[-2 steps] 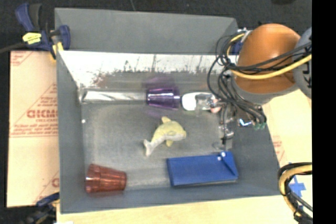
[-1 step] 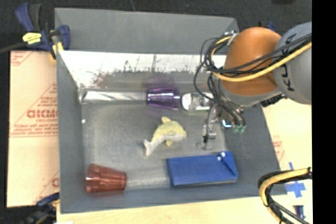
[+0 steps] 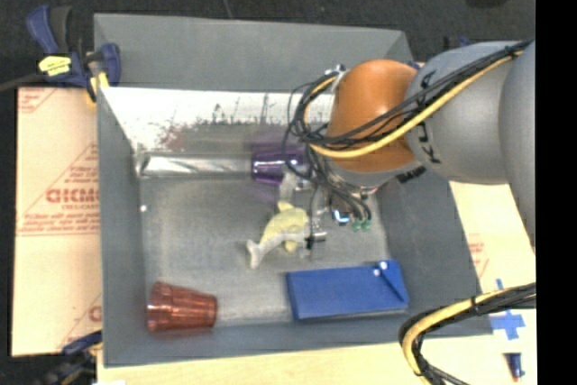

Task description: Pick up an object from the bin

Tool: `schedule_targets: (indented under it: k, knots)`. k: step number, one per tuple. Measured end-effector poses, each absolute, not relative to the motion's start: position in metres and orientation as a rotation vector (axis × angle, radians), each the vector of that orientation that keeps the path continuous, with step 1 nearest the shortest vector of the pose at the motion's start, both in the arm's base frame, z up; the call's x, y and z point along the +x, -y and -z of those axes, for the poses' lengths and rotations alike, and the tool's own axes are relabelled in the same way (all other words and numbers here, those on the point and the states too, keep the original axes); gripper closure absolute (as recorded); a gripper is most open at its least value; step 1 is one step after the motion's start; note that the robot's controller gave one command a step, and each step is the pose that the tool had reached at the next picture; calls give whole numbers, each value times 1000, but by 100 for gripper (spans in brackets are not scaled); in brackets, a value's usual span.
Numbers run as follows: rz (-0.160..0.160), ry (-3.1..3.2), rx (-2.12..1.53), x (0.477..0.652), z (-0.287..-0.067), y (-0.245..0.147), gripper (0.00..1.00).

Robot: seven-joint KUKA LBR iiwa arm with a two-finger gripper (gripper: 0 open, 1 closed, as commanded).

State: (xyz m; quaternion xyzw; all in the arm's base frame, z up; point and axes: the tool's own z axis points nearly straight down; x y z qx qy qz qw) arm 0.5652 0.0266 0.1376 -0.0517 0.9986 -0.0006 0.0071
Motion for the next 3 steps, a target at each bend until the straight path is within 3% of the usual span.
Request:
schedule_targets:
  k: [1,3]
  knots:
    - [0,-3125,73,622,-115,-39,0]
    - [-1,-3128,-3,593,-118,-32,0]
